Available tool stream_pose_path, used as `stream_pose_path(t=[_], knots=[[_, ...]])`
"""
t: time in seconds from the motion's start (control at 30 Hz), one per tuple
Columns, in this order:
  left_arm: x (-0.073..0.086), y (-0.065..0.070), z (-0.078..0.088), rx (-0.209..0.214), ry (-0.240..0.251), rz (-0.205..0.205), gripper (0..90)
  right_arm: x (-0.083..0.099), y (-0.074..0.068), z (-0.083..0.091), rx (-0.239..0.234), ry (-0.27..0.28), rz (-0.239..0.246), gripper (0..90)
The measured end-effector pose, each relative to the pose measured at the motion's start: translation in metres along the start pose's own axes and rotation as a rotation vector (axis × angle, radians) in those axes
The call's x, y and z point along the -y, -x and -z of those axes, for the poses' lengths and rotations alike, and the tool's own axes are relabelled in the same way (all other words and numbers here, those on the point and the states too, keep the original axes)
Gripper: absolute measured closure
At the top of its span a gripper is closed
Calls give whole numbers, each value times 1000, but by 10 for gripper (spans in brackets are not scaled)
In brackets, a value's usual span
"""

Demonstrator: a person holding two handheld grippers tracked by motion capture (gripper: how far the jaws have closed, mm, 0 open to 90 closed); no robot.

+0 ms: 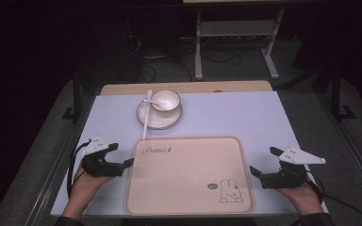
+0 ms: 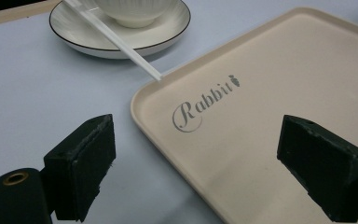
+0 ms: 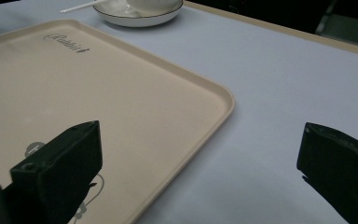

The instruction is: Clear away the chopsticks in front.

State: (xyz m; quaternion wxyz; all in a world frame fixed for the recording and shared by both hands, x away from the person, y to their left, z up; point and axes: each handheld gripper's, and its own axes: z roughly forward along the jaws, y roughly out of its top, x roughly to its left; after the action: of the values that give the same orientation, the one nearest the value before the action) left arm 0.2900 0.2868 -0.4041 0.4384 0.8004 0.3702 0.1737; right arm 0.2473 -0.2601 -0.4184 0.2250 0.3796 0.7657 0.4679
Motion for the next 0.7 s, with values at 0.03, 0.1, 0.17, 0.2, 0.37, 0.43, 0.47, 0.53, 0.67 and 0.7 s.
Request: stream_pose_path(t=[0.03,0.1,0.17,0.2,0.37,0.43,0.47,0.53,0.67,0.7], knots=[[-2,-1,-1,-4,-4,3,106,0,0,0,-1,-1,0,0],[-5,-4,-4,-7,-11,10,106,0,0,-1,-3,-4,6,0],[-8,-5,-8,-16,-17,23,107,0,0,-1,-4,-4,6,0],[-11,-7,-11,-15,-21,21,107,0,0,-1,-4,-2,4,0],[-22,-11,-19,-41,-35,9,107,-1,-1,-1,-12,0,14,0],[-29,-14,-21,-48,-26,14,108,-1,0,-2,-10,1,7,0],[-32,-14,-21,-50,-23,18,122,-1,0,-2,-8,2,3,0],[-39,-18,-25,-51,-23,17,125,-1,0,-2,-7,6,4,0],[-47,-22,-31,-47,-27,6,125,-1,0,-2,-6,4,3,0],[-49,-23,-32,-45,-29,8,126,-1,0,-2,-7,3,4,0]])
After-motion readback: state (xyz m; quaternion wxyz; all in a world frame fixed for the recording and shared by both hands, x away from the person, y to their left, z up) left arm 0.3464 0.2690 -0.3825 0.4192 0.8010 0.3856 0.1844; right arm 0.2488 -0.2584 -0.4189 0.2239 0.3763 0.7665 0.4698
